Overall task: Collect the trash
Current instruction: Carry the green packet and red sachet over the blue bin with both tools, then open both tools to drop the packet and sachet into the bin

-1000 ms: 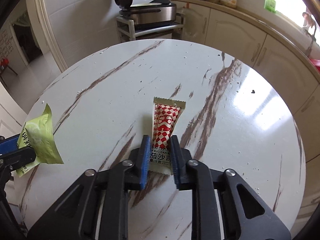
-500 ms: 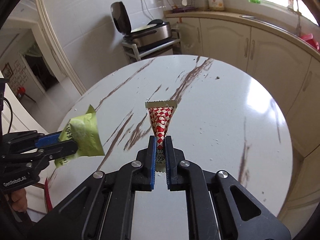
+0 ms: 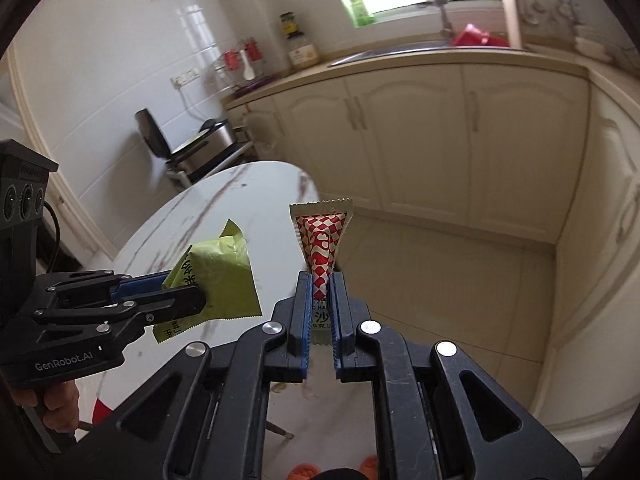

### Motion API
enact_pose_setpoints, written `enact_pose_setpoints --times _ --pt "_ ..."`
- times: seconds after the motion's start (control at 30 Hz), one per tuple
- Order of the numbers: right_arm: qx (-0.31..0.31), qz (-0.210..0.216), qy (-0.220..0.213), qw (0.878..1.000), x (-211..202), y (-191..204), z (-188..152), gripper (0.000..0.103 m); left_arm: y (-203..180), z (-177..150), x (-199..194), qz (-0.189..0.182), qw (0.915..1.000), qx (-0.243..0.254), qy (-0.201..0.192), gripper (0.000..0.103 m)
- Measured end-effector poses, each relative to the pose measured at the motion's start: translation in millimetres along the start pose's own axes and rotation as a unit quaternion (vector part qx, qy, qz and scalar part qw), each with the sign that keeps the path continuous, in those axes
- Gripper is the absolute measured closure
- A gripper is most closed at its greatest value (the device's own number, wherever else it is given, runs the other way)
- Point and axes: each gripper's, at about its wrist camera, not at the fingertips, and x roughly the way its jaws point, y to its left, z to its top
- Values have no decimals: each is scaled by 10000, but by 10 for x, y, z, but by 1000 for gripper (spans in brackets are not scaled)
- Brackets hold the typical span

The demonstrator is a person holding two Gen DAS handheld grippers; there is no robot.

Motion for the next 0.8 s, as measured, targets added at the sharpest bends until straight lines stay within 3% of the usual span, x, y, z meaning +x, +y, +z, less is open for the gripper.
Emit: enact_pose_setpoints --times 0.17,0.33,0.43,0.5,0.63,0.73,0.8 --pt "543 -420 228 9974 56 -710 -308 94 -528 69 726 -278 9976 296 568 86" --pt "1004 -567 602 9915 334 -1207 -609 93 -706 114 1465 -363 9921 364 1142 85" --pt "1261 -653 892 9858 548 -1450 -777 85 -716 143 1849 -297 9885 406 1428 85" --pt "1437 -736 1009 9817 642 -1597 -882 71 -758 167 2089 -298 9858 406 1604 85" --pt "1677 -906 1124 9752 707 -1797 -1017 70 -878 175 2451 -287 9813 497 1836 85" --pt "1758 -1028 1129 9725 706 -1853 -1060 65 -977 217 2714 -193 9796 584 1913 79" --pt "1732 -1134 1128 9718 697 -1858 -1070 65 -1030 281 2862 -79 9793 630 1924 66"
